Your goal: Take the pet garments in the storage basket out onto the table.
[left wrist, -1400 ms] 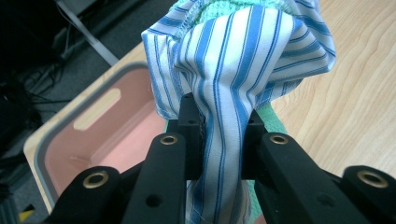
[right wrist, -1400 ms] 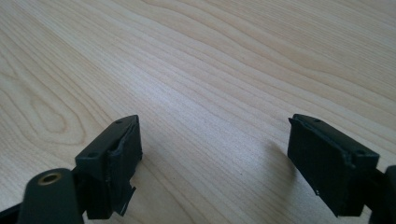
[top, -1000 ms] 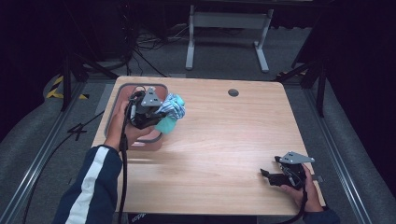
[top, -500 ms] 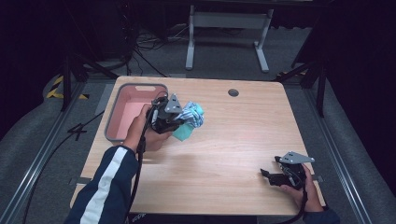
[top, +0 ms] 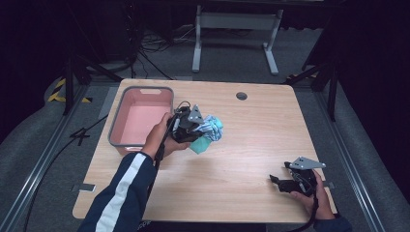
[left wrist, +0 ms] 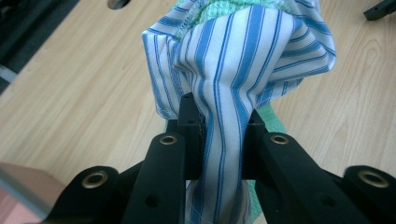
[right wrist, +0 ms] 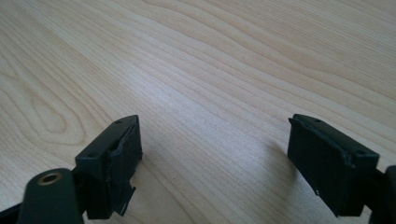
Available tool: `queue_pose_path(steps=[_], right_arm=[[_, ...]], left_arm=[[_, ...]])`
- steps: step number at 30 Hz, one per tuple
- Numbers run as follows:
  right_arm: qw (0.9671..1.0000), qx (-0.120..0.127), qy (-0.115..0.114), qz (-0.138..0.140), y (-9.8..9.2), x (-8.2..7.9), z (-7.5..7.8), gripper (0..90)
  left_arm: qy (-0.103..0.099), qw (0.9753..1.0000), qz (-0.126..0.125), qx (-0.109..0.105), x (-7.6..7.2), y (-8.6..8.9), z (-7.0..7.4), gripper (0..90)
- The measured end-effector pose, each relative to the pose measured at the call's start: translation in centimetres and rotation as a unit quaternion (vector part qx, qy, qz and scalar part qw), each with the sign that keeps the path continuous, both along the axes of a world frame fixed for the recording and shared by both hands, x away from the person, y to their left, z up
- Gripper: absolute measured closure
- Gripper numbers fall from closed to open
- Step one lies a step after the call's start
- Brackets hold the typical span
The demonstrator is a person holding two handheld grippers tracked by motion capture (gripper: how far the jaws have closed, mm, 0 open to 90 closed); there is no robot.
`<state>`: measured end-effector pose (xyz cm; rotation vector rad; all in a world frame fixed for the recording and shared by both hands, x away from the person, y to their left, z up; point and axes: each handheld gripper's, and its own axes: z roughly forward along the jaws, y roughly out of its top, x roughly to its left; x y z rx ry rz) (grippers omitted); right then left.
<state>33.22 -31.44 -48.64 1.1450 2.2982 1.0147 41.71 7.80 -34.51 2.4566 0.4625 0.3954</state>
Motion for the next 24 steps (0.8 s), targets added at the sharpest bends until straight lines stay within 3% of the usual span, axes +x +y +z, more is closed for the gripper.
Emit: queue_pose_path(steps=[14, 24], right_arm=[[1.0, -0.003, -0.003, 0.002, 0.1, -0.1, 0.0, 18.3], [1.0, -0.004, -0.004, 0.002, 0.1, -0.1, 0.0, 18.3]], left_arm=[[0.027, 0.9983, -0.027, 0.045, 0.5, -4.1, -4.1, 76.9], [0.044, 0.9961, -0.034, 0.068, 0.5, -5.2, -6.6, 75.3]])
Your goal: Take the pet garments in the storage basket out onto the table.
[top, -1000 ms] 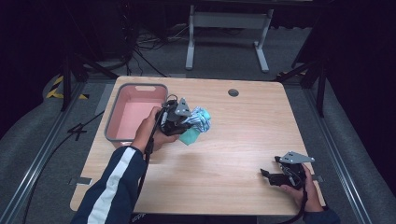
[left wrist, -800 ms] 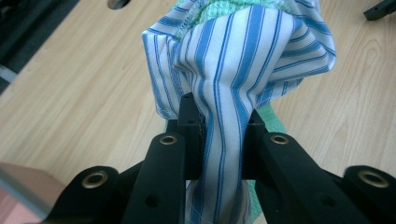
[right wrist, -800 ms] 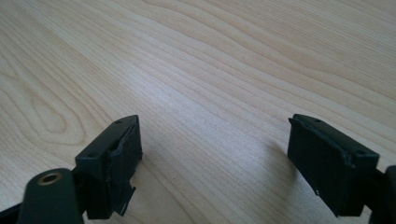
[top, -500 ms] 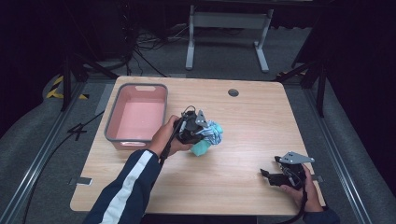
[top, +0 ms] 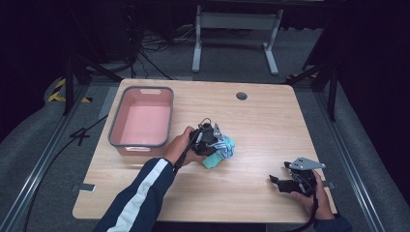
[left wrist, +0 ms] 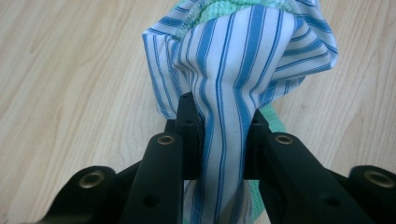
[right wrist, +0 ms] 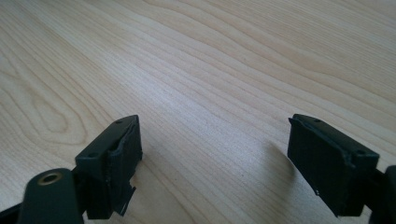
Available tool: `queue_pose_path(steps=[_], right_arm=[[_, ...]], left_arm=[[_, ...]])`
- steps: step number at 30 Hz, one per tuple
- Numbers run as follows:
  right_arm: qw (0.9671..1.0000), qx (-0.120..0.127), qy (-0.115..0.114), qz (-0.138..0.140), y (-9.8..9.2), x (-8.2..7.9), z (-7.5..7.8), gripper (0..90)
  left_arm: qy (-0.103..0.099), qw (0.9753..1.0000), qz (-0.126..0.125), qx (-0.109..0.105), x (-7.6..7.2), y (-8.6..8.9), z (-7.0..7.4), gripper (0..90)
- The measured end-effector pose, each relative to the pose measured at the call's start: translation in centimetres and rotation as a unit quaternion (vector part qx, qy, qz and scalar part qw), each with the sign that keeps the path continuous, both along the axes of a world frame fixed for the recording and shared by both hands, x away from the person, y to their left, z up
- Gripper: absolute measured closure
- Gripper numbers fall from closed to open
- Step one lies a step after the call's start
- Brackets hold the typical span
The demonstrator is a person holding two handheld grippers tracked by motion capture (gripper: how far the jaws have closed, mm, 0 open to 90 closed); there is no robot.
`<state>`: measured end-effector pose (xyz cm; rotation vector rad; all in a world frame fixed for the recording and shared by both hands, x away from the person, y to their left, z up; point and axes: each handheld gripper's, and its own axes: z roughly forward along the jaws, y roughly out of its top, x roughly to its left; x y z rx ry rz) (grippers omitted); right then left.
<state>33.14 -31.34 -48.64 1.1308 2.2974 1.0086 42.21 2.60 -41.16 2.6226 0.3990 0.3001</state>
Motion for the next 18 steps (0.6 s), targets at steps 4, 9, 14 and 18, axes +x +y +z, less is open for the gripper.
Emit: queue_pose_path(steps=[4, 9, 14, 18], right_arm=[[1.0, 0.001, 0.0, 0.0, 0.01, -0.01, 0.0, 18.3], [1.0, 0.0, 0.0, 0.001, -0.01, 0.01, 0.0, 18.3], [1.0, 0.001, 0.001, 0.001, -0.01, 0.02, 0.0, 18.3], [1.0, 0.001, 0.001, 0.001, -0.01, 0.02, 0.0, 18.3]], left_arm=[[0.001, 1.0, -0.002, 0.005, -0.07, -0.25, -0.35, 73.8], [0.013, 0.9998, 0.003, -0.017, 0.21, -0.14, -0.7, 63.4], [0.011, 0.9997, 0.015, -0.014, 0.28, -0.11, -0.75, 48.7], [0.011, 0.9997, 0.019, -0.011, 0.2, -0.19, -0.82, 40.6]])
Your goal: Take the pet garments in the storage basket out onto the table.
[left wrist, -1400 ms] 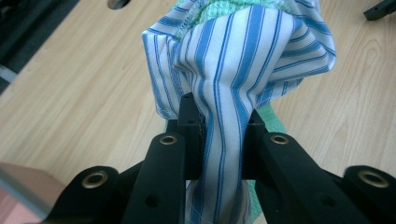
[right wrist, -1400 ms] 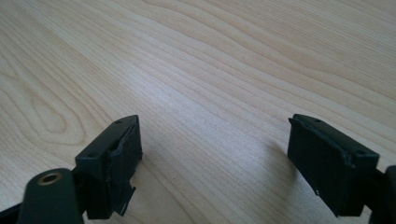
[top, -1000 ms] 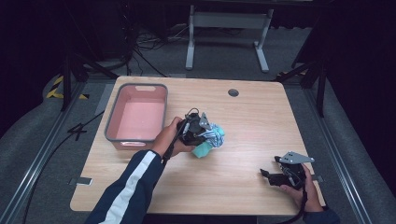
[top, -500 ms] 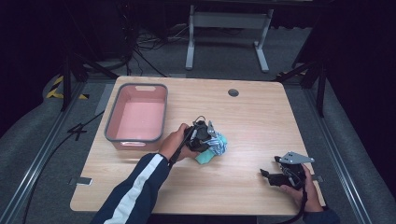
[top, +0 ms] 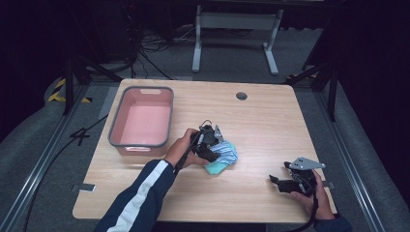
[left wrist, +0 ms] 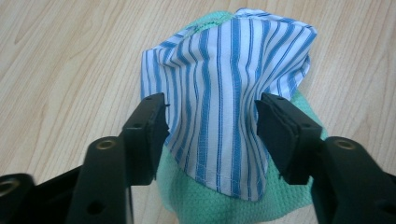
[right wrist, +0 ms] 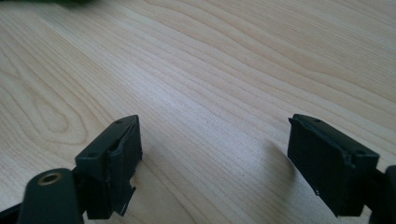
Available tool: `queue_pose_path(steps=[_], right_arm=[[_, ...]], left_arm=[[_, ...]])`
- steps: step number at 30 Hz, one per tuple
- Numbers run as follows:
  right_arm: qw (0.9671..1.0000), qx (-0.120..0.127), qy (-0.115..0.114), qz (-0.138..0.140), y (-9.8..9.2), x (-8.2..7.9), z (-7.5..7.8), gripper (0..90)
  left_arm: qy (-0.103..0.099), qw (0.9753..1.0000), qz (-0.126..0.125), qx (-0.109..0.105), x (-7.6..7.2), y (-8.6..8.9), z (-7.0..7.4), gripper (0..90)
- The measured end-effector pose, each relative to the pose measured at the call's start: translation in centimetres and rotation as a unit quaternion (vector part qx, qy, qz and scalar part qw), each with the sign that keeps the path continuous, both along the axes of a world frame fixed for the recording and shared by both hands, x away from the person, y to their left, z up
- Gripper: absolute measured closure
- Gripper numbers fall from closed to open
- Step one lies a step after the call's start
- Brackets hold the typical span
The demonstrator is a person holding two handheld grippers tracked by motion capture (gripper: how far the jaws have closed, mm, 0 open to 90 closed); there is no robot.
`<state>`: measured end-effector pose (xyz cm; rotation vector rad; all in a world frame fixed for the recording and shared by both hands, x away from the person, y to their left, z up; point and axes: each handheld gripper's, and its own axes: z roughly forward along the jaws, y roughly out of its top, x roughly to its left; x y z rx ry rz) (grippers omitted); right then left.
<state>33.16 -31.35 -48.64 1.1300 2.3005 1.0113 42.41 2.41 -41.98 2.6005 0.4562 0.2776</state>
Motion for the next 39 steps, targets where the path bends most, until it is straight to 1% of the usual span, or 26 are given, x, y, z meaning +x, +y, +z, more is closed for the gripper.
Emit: queue_pose_path(steps=[1, 2, 4, 5, 6, 9, 10, 12, 13, 15, 18, 21, 23, 26, 28, 30, 31, 33, 35, 36, 38, 39], right_arm=[[1.0, 0.0, 0.0, 0.0, 0.0, 0.0, 0.0, 18.3], [1.0, 0.0, 0.0, 0.0, 0.0, 0.0, 0.0, 18.3], [1.0, 0.0, 0.0, 0.0, 0.0, 0.0, 0.0, 18.3], [1.0, 0.0, 0.0, 0.0, 0.0, 0.0, 0.0, 18.3], [1.0, 0.0, 0.0, 0.0, 0.0, 0.0, 0.0, 18.3], [1.0, 0.0, 0.0, 0.0, 0.0, 0.0, 0.0, 18.3], [1.0, 0.0, 0.0, 0.0, 0.0, 0.0, 0.0, 18.3], [1.0, 0.002, 0.0, -0.001, 0.0, 0.0, 0.0, 18.3], [1.0, 0.001, 0.0, 0.0, 0.0, 0.0, 0.0, 18.3], [1.0, 0.0, 0.0, 0.0, 0.0, 0.0, 0.0, 18.3], [1.0, 0.0, -0.001, 0.0, 0.0, 0.0, 0.0, 18.3], [1.0, -0.001, -0.001, 0.0, 0.0, 0.0, 0.0, 18.3], [1.0, 0.0, 0.0, 0.0, 0.0, 0.0, 0.0, 18.3], [1.0, -0.001, -0.001, 0.0, 0.0, 0.0, 0.0, 18.3], [1.0, -0.001, -0.001, 0.001, 0.0, 0.0, 0.0, 18.3], [1.0, 0.0, -0.001, 0.0, 0.0, 0.0, 0.0, 18.3], [1.0, -0.001, -0.001, 0.001, 0.0, 0.0, 0.0, 18.3], [1.0, -0.002, -0.001, 0.001, 0.0, 0.0, 0.0, 18.3], [1.0, -0.001, -0.001, 0.0, 0.0, 0.0, 0.0, 18.3], [1.0, -0.001, -0.001, 0.0, 0.0, 0.0, 0.0, 18.3], [1.0, -0.001, -0.001, 0.0, 0.0, 0.0, 0.0, 18.3], [1.0, -0.001, -0.001, 0.0, 0.0, 0.0, 0.0, 18.3]], left_arm=[[-0.001, 1.0, -0.001, -0.001, 0.0, 0.0, 0.0, 40.6], [-0.002, 1.0, -0.003, 0.0, 0.0, 0.0, 0.1, 38.7], [-0.008, 1.0, 0.005, 0.0, -0.1, 0.0, 0.2, 34.7], [-0.013, 0.9999, 0.006, 0.0, -0.2, 0.0, 0.2, 32.0], [-0.02, 0.9998, 0.009, 0.0, -0.2, 0.0, 0.3, 31.2], [-0.031, 0.9994, 0.011, 0.007, -0.3, 0.2, 0.6, 29.3], [-0.033, 0.9994, 0.01, 0.003, -0.3, 0.3, 0.7, 28.2], [-0.03, 0.9995, 0.006, -0.006, -0.4, 0.6, 1.0, 26.2], [-0.029, 0.9995, 0.005, -0.007, -0.5, 0.6, 1.1, 25.1], [-0.032, 0.9995, 0.001, 0.002, -0.8, 0.8, 1.4, 22.5], [-0.037, 0.9993, -0.003, 0.0, -1.3, 1.3, 1.9, 23.0], [-0.053, 0.9986, -0.004, -0.003, -1.7, 1.8, 2.5, 22.4], [-0.06, 0.9982, -0.002, -0.006, -2.0, 2.1, 2.9, 22.2], [-0.063, 0.998, 0.001, -0.004, -2.4, 2.6, 3.2, 22.2], [-0.07, 0.9975, -0.003, 0.0, -2.6, 2.9, 3.5, 21.9], [-0.073, 0.9973, 0.006, 0.002, -2.9, 3.2, 3.6, 19.4], [-0.077, 0.997, 0.003, 0.006, -3.0, 3.3, 3.7, 18.1], [-0.073, 0.9973, 0.001, -0.001, -3.5, 3.9, 3.9, 18.1], [-0.081, 0.9967, -0.003, 0.004, -3.8, 4.4, 4.1, 18.0], [-0.081, 0.9967, -0.003, 0.004, -3.8, 4.4, 4.1, 18.0], [-0.083, 0.9966, -0.003, 0.001, -4.4, 5.2, 4.3, 17.9], [-0.083, 0.9966, -0.003, 0.001, -4.4, 5.2, 4.3, 18.1]])
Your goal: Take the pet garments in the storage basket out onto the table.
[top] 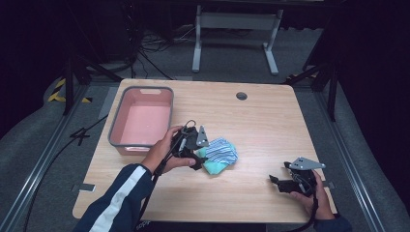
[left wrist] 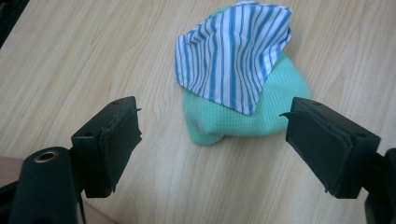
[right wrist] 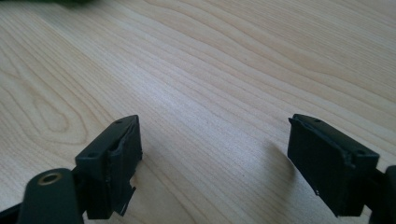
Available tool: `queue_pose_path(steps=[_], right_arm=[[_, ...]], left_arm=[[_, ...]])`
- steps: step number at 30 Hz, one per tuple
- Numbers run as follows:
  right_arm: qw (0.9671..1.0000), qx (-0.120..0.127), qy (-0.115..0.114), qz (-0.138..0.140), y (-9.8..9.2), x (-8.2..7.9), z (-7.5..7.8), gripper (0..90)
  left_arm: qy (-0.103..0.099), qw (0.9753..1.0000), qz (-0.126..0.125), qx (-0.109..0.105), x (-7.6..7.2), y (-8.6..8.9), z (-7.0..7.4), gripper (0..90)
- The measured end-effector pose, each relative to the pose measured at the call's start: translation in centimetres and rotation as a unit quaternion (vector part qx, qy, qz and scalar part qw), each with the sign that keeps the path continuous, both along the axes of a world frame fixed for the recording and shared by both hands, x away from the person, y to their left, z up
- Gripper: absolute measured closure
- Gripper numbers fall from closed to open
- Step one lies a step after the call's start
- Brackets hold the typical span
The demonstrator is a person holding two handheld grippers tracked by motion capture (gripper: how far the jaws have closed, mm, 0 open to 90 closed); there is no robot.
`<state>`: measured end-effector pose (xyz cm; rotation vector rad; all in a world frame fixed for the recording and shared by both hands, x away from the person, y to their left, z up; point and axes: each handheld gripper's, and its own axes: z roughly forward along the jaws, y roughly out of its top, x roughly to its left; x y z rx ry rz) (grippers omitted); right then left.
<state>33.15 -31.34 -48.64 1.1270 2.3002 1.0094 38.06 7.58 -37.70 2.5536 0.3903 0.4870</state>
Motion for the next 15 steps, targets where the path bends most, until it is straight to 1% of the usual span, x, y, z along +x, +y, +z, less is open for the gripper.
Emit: queue_pose_path(steps=[1, 2, 4, 8, 10, 12, 13, 15], right_arm=[[1.0, 0.0, 0.0, 0.0, 0.0, 0.0, 0.0, 18.3], [1.0, 0.0, 0.0, 0.0, 0.0, 0.0, 0.0, 18.2], [1.0, 0.001, 0.0, -0.001, 0.0, 0.0, 0.0, 18.2], [1.0, 0.001, 0.0, -0.001, 0.0, 0.0, 0.0, 18.3], [1.0, 0.001, 0.0, -0.001, 0.0, 0.0, 0.0, 18.3], [1.0, 0.0, 0.0, 0.0, 0.0, 0.0, 0.0, 18.2], [1.0, 0.0, 0.0, 0.0, 0.0, 0.0, 0.0, 18.2], [1.0, 0.0, 0.0, 0.0, 0.0, 0.0, 0.0, 18.2]], left_arm=[[-0.005, 1.0, -0.001, -0.002, -0.2, 0.3, 0.0, 18.1], [-0.003, 1.0, -0.001, -0.003, -0.4, 0.6, 0.0, 18.3], [-0.008, 1.0, -0.002, 0.001, -0.8, 1.0, -0.1, 19.4], [-0.011, 0.9999, -0.005, 0.0, -1.6, 1.9, 0.0, 19.1], [-0.009, 0.9999, -0.004, -0.007, -2.1, 2.7, 0.1, 19.1], [-0.013, 0.9999, 0.001, -0.007, -2.6, 3.4, 0.0, 19.1], [-0.013, 0.9999, -0.002, -0.009, -2.7, 3.7, 0.0, 19.0], [-0.013, 0.9999, -0.001, -0.005, -3.1, 4.4, -0.2, 19.1]])
